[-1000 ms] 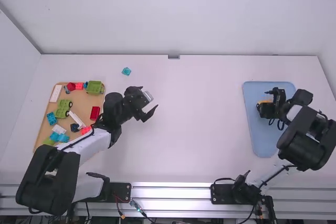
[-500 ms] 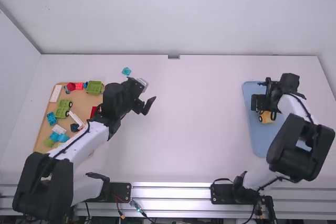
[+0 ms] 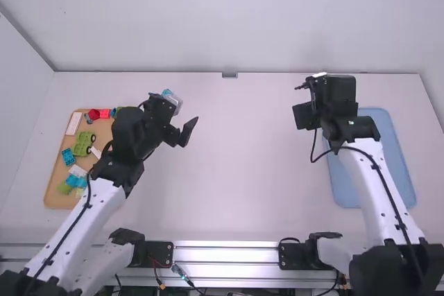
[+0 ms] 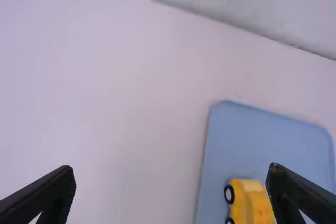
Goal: Assemble lego blocks to make yellow taxi
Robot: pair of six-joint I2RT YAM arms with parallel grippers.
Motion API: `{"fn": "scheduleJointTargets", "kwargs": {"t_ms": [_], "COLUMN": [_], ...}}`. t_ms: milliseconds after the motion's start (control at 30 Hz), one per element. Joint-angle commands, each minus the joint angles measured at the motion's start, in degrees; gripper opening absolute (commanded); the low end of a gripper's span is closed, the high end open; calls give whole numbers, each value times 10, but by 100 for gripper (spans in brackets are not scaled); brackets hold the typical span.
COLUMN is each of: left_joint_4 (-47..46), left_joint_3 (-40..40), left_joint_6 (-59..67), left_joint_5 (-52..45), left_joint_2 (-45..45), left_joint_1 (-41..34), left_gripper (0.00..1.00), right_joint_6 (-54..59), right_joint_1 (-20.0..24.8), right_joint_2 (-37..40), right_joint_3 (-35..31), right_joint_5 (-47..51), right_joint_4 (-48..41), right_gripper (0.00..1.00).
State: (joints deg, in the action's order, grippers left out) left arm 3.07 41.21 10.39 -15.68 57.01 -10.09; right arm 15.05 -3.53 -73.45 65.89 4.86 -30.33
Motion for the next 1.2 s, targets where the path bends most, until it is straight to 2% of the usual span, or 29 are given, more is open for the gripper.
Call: {"fn": "scheduleJointTargets", "kwargs": {"t_ms": [0,300,467,933,1167], "left_joint_4": [-15,-31,-31,-31,-31], "left_joint_3": [-20,-97,-160,-343,-412], "left_joint_6": [-24,-101,-104,-104,-104], "left_joint_5": [23,100,157,157,157], "left_joint_2": [-17,-94,-158,-341,-416], "left_joint_1": [22,99,101,101,101], "left_gripper": [93,80,69,37,24], "right_joint_6": [-26,-96,-150,-150,-150], "right_joint_1": [24,35,35,35,35], "right_joint_2": [12,82,138,316,402], "right_joint_3": [-19,-89,-145,-322,-409], "right_joint_5": [0,-49,-49,-49,-49], "right_joint_4": [7,76,133,303,303], "right_gripper": [93,81,71,40,25]}}
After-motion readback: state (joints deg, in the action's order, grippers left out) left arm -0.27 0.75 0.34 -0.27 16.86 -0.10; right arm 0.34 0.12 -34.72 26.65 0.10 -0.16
